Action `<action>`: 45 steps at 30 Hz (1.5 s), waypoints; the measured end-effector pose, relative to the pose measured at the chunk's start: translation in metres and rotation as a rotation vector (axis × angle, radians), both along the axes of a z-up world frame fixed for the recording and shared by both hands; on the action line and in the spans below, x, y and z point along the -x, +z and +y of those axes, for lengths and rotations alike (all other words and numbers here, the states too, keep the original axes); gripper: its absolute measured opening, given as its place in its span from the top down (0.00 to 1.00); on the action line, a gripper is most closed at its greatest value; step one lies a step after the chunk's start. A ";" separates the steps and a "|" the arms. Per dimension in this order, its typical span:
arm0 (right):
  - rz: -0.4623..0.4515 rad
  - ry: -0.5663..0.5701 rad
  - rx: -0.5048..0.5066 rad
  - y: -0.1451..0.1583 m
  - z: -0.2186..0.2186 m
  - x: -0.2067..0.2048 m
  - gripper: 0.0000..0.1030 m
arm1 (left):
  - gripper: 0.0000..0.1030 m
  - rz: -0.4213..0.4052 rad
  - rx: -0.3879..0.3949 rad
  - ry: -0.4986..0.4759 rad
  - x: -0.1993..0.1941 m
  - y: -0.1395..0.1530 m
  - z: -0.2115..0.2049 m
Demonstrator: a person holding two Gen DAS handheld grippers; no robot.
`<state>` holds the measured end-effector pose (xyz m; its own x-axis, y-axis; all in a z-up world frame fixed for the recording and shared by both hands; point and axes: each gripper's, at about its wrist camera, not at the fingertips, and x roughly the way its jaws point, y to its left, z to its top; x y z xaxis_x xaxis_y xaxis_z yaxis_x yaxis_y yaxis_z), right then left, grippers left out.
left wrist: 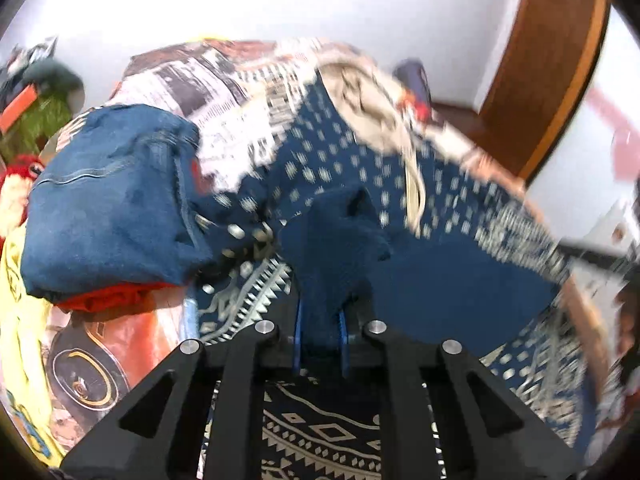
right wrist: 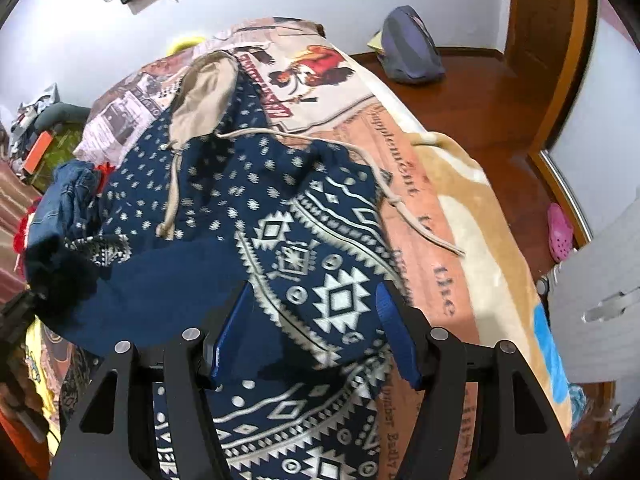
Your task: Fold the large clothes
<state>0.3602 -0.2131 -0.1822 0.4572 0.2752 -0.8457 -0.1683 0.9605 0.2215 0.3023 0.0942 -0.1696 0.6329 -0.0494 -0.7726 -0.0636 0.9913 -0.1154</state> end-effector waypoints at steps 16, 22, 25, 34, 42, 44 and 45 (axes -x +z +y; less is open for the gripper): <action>0.086 0.146 0.151 -0.040 0.045 0.014 0.41 | 0.30 0.172 -0.080 0.213 0.036 -0.055 0.067; 0.070 0.185 0.199 -0.026 0.055 0.015 0.41 | 0.30 0.169 -0.147 0.169 0.034 -0.034 0.070; 0.011 0.198 0.205 -0.007 0.062 0.014 0.41 | 0.30 0.119 -0.164 0.136 0.029 -0.013 0.063; -0.164 0.173 0.156 0.047 0.072 -0.002 0.41 | 0.23 -0.025 -0.104 0.006 -0.024 0.050 0.024; -0.218 0.148 0.136 0.063 0.088 -0.043 0.41 | 0.23 -0.063 -0.096 -0.063 -0.109 0.068 -0.008; -0.218 0.141 0.128 0.063 0.091 -0.057 0.41 | 0.23 -0.046 -0.097 -0.069 -0.130 0.062 -0.012; -0.216 0.137 0.125 0.062 0.092 -0.063 0.40 | 0.23 -0.032 -0.090 -0.072 -0.139 0.058 -0.013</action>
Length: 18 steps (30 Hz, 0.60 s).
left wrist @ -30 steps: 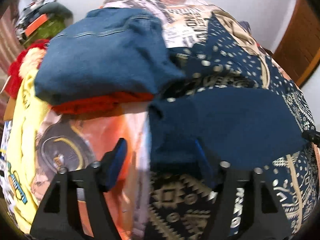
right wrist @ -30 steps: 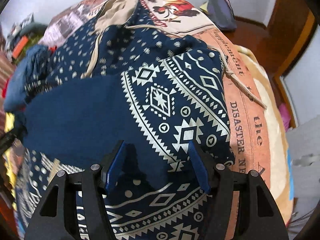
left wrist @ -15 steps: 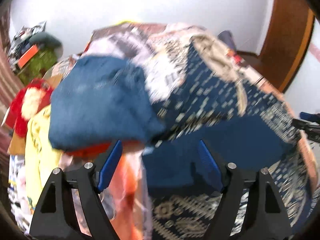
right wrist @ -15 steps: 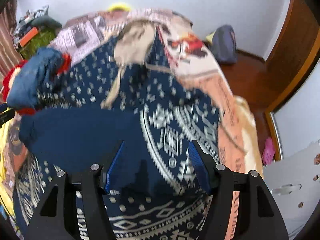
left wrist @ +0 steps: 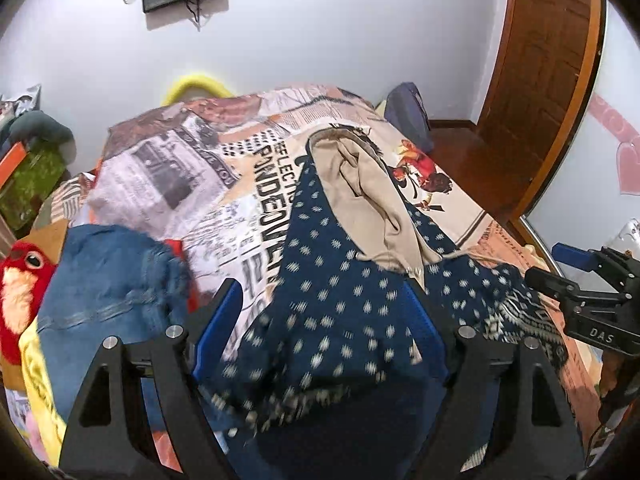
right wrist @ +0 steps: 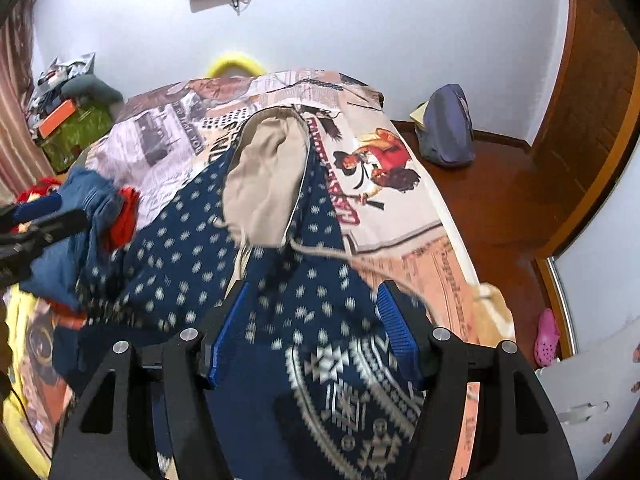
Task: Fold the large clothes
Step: 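Grasp the hoodie near the beige hood with both tools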
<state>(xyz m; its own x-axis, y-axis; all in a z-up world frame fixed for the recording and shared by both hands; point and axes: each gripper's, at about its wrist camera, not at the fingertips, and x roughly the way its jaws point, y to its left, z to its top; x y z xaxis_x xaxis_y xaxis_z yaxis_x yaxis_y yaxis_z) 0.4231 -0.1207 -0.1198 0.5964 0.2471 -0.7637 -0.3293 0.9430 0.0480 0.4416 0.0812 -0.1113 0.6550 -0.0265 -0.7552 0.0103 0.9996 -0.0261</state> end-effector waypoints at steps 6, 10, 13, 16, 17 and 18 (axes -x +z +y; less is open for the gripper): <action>0.039 -0.020 -0.048 -0.009 0.007 -0.044 0.40 | 0.23 0.096 0.066 0.026 -0.052 -0.038 0.003; 0.144 -0.058 -0.081 -0.038 0.012 -0.085 0.40 | 0.23 0.168 0.180 0.061 -0.080 -0.066 0.014; 0.227 -0.110 -0.086 -0.066 0.016 -0.112 0.40 | 0.23 0.201 0.235 0.056 -0.096 -0.081 0.015; 0.299 -0.151 -0.107 -0.087 0.018 -0.131 0.40 | 0.31 0.214 0.243 0.057 -0.108 -0.092 0.011; 0.321 -0.162 -0.114 -0.093 0.020 -0.136 0.40 | 0.34 0.220 0.253 0.057 -0.112 -0.099 0.009; 0.330 -0.168 -0.127 -0.097 0.021 -0.140 0.40 | 0.34 0.221 0.260 0.066 -0.114 -0.104 0.009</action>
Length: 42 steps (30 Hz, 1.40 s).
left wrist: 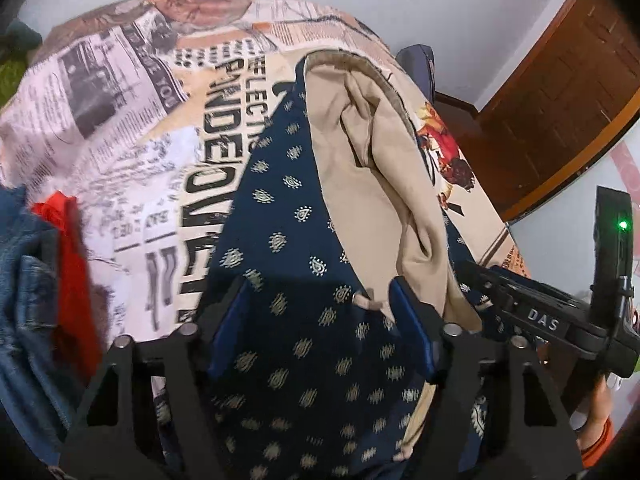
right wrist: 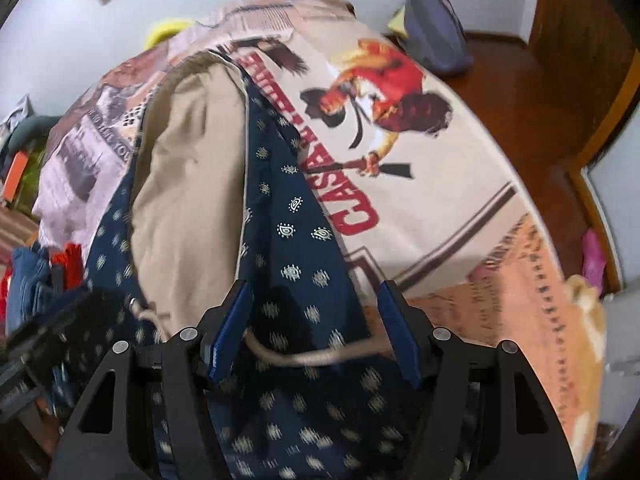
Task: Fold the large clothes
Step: 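Grasp the hoodie near the beige hood with both tools, then lift the hood end with both tools and fold it over the hoodie body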
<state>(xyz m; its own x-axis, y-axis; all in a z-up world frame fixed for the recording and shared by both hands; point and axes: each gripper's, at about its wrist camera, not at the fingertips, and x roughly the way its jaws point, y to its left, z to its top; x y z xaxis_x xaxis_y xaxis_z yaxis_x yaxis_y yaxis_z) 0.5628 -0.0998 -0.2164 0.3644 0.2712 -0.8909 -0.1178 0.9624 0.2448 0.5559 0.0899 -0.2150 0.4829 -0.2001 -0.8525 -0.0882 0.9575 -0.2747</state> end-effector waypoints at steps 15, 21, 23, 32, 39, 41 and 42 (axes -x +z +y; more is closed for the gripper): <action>-0.041 -0.017 -0.015 0.003 -0.024 0.017 0.96 | 0.98 -0.056 -0.250 0.039 0.013 0.000 -0.012; -0.143 0.044 -0.044 0.057 -0.042 0.069 0.97 | 0.98 -0.124 -0.232 0.013 0.055 0.044 -0.007; -0.163 0.065 -0.053 0.069 -0.047 0.087 0.97 | 0.98 -0.156 -0.251 -0.022 0.077 0.062 -0.010; -0.213 0.186 -0.065 0.092 -0.055 0.164 0.97 | 0.98 -0.155 -0.179 -0.115 0.180 0.083 -0.018; -0.119 0.195 -0.009 0.045 -0.064 0.196 0.96 | 0.98 -0.039 -0.266 -0.189 0.237 0.030 -0.032; -0.090 0.179 -0.003 0.033 -0.068 0.201 0.96 | 0.94 0.014 -0.289 -0.202 0.246 0.018 -0.035; -0.081 0.171 0.004 0.029 -0.069 0.202 0.96 | 0.92 0.028 -0.294 -0.212 0.249 0.015 -0.036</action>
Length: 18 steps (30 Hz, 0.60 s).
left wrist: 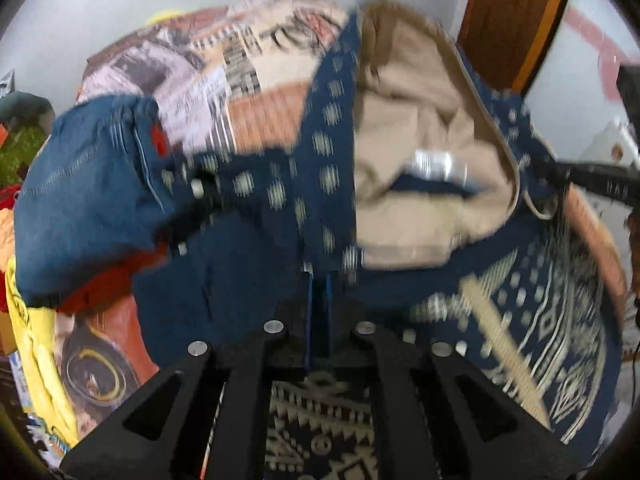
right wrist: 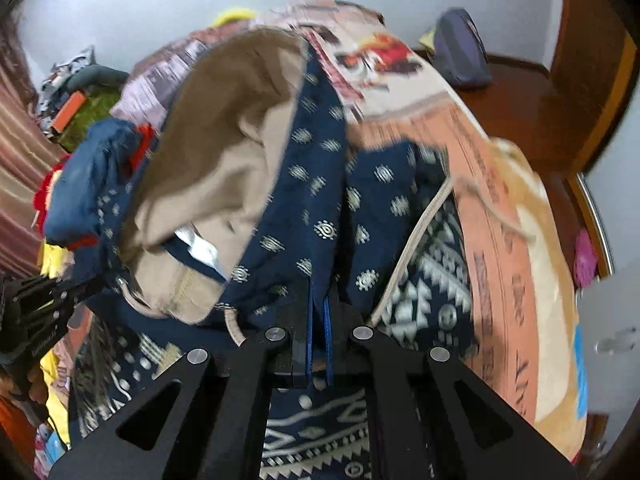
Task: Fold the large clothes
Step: 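Lift the hood end with both tools and fold it over the hoodie body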
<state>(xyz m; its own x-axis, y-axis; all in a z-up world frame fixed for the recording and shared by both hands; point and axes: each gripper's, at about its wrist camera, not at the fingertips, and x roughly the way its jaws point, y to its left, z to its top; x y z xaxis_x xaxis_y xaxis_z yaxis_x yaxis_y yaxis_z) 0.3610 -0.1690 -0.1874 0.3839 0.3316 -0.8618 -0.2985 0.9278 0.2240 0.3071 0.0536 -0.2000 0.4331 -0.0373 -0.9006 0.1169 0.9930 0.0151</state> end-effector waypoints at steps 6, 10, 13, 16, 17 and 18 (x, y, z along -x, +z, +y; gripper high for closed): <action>-0.041 -0.023 0.038 0.024 -0.005 0.004 0.72 | 0.43 -0.104 -0.051 -0.015 0.013 0.026 -0.004; -0.134 -0.058 0.007 0.050 -0.007 0.000 0.39 | 0.34 -0.179 -0.027 -0.003 0.002 0.054 -0.002; -0.155 -0.056 -0.013 0.061 -0.003 -0.010 0.30 | 0.25 -0.226 -0.007 0.019 -0.019 0.069 -0.001; -0.175 -0.060 -0.039 0.065 0.004 -0.027 0.30 | 0.24 -0.251 0.001 0.035 -0.043 0.075 0.000; -0.181 -0.061 -0.038 0.063 0.007 -0.028 0.30 | 0.24 -0.252 0.011 0.036 -0.052 0.075 0.001; -0.187 -0.064 -0.036 0.062 0.010 -0.035 0.30 | 0.24 -0.253 0.019 0.036 -0.059 0.076 0.000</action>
